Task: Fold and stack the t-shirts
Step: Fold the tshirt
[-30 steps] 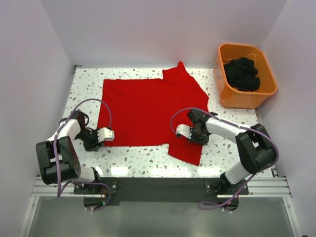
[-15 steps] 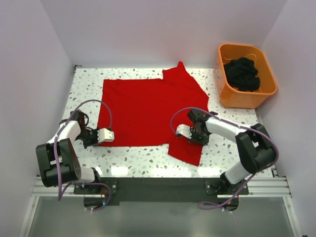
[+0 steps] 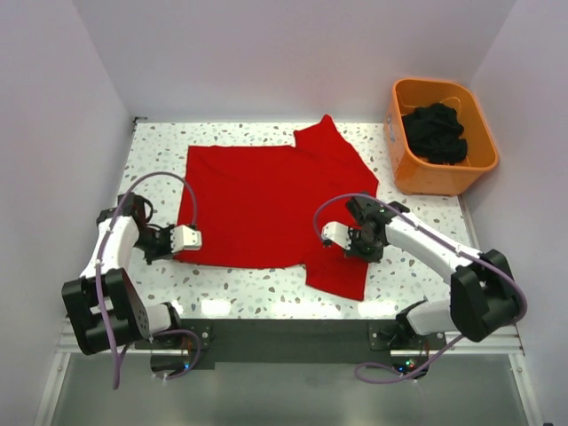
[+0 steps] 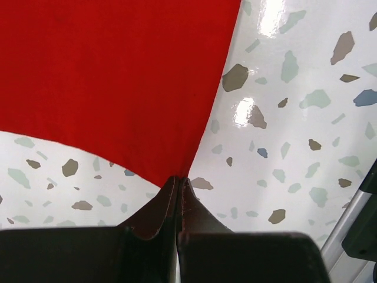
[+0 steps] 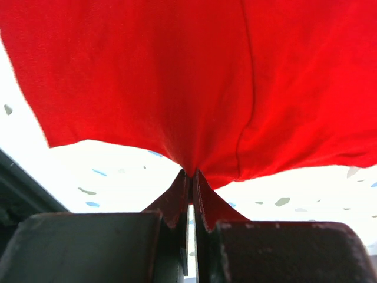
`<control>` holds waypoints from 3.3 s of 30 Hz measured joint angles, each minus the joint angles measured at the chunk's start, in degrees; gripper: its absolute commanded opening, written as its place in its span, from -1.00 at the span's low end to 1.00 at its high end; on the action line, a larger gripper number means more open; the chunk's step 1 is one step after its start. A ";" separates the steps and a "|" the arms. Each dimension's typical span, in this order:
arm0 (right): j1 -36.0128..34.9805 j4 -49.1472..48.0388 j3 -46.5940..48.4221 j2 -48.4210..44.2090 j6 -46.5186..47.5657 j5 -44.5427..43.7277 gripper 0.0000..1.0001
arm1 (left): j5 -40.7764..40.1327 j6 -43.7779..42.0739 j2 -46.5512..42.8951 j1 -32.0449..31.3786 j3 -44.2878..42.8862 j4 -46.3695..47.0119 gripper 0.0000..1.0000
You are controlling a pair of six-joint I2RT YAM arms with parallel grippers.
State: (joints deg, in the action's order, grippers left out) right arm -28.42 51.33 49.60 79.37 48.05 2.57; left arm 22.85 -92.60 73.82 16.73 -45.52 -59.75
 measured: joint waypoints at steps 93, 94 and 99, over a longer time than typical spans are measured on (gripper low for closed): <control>18.86 23.47 65.33 49.40 6.34 5.22 0.19 | 7.39 33.57 36.06 -0.11 -32.79 11.23 0.16; 20.02 23.47 66.55 49.40 4.81 6.21 0.16 | 7.74 34.88 35.89 0.48 -32.79 10.99 0.23; 26.60 22.62 61.42 46.05 -3.32 10.32 0.13 | 8.70 41.72 31.50 3.41 -29.49 10.80 0.47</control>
State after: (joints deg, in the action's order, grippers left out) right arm -1.83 73.95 111.02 125.43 44.73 12.88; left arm 31.55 -50.87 105.32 20.14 -75.00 -48.95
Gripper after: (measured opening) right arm 0.568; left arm 0.723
